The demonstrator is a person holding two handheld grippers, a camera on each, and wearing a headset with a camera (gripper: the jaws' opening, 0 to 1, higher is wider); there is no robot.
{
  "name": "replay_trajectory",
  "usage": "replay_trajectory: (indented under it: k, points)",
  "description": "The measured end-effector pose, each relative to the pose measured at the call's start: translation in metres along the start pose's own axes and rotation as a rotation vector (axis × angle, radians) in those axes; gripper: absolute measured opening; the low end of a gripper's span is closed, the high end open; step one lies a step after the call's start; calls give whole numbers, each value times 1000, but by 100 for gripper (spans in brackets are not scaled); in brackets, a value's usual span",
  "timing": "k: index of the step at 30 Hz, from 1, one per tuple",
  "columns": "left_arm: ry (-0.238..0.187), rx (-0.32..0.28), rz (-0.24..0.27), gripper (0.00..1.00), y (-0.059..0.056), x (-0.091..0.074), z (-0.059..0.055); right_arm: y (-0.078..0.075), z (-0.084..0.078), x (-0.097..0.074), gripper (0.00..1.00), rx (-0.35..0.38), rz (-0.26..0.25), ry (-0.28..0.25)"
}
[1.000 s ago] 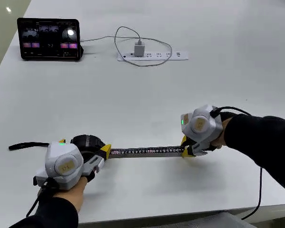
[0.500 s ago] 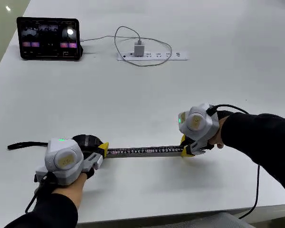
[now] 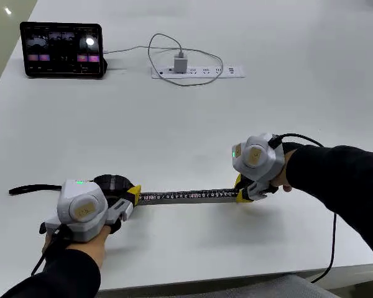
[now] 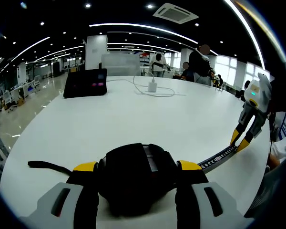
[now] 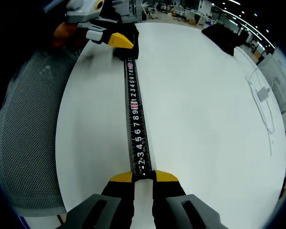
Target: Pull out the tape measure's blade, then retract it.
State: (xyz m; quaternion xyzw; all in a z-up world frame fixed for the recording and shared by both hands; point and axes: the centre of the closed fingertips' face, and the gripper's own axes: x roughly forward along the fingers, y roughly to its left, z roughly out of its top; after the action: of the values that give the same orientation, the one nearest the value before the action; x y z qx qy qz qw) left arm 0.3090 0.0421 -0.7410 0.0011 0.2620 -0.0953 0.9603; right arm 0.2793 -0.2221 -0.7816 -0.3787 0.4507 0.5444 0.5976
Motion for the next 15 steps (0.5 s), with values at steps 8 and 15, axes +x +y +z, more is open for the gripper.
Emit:
replay_trajectory:
  k: [8, 15]
  points:
    - [2, -17, -3, 60, 0, 0, 0, -1, 1, 1, 10, 6, -7, 5]
    - [5, -20, -5, 60, -1, 0, 0, -1, 4, 2, 10, 1, -4, 1]
